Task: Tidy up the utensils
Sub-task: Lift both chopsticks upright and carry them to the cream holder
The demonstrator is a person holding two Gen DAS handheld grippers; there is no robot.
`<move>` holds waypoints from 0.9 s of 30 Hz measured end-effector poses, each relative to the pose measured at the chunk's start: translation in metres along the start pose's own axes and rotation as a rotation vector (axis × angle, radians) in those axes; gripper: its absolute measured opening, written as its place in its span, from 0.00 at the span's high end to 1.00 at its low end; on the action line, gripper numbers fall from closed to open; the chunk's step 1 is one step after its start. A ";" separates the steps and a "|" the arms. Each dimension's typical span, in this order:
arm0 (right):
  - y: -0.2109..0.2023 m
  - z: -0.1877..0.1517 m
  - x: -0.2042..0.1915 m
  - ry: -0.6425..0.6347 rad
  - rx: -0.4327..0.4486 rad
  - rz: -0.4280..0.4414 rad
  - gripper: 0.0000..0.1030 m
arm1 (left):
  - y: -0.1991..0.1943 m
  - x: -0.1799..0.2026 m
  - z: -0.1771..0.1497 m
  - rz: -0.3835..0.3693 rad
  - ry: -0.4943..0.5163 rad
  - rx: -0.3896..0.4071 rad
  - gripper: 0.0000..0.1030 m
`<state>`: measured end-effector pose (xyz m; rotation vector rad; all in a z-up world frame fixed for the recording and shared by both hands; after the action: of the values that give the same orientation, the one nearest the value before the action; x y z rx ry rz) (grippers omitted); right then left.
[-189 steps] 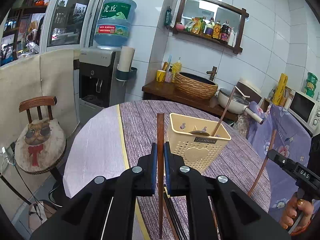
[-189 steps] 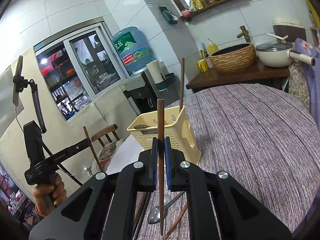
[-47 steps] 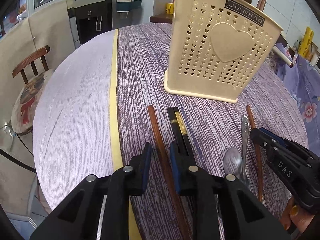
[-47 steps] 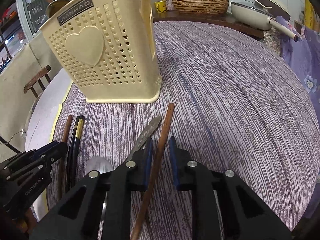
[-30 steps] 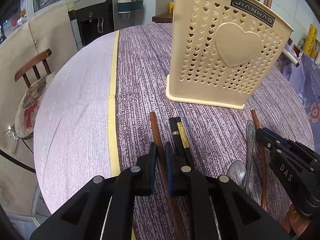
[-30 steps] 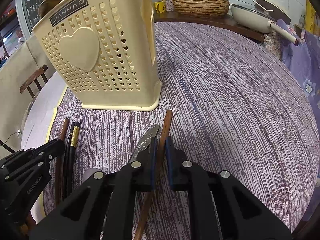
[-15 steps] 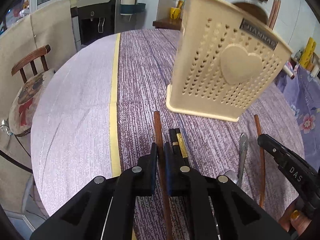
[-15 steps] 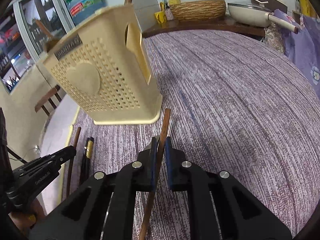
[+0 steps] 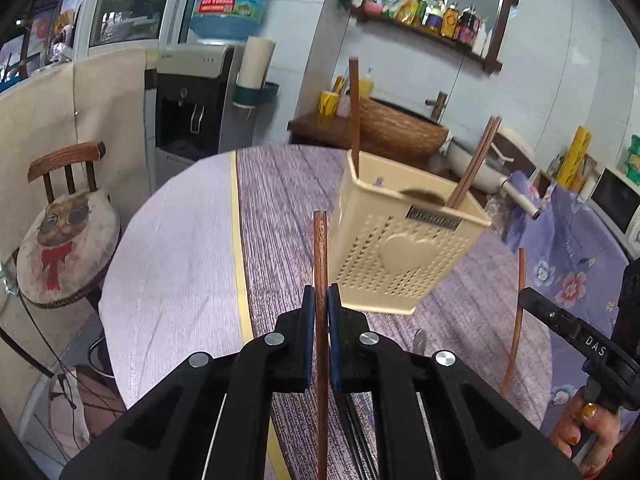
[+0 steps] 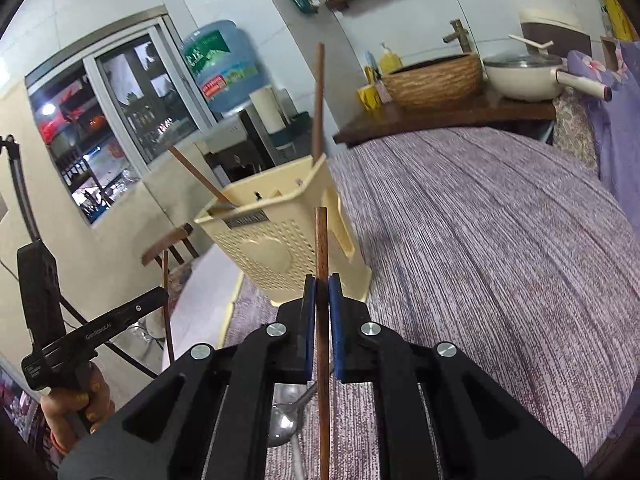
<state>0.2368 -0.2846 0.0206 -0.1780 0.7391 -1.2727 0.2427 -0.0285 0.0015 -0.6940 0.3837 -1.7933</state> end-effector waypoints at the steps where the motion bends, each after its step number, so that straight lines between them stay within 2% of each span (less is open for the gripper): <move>1: -0.005 0.003 -0.003 -0.007 0.013 0.010 0.92 | -0.006 0.001 0.002 -0.006 -0.001 0.013 0.93; 9: -0.032 0.019 -0.020 -0.052 0.078 0.058 0.92 | -0.040 0.010 0.018 -0.025 0.027 0.114 0.93; 20: -0.041 0.032 -0.042 -0.106 0.092 0.104 0.92 | -0.056 0.013 0.029 -0.035 0.045 0.156 0.93; 27: -0.045 0.052 -0.056 -0.146 0.120 0.117 0.92 | -0.065 0.018 0.048 -0.050 0.059 0.191 0.93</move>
<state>0.2258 -0.2617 0.1064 -0.1268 0.5389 -1.1759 0.2201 -0.0202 0.0811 -0.5220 0.2321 -1.8721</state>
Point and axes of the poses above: each gripper's, at about its wrist camera, not at the fingertips, and y roughly the way its jaws point, x to its right, z to its top, the point moved 5 cm from there along y, roughly the way its jaws point, and after that the axes turned 3 degrees about -z, right-handed, at the moved point
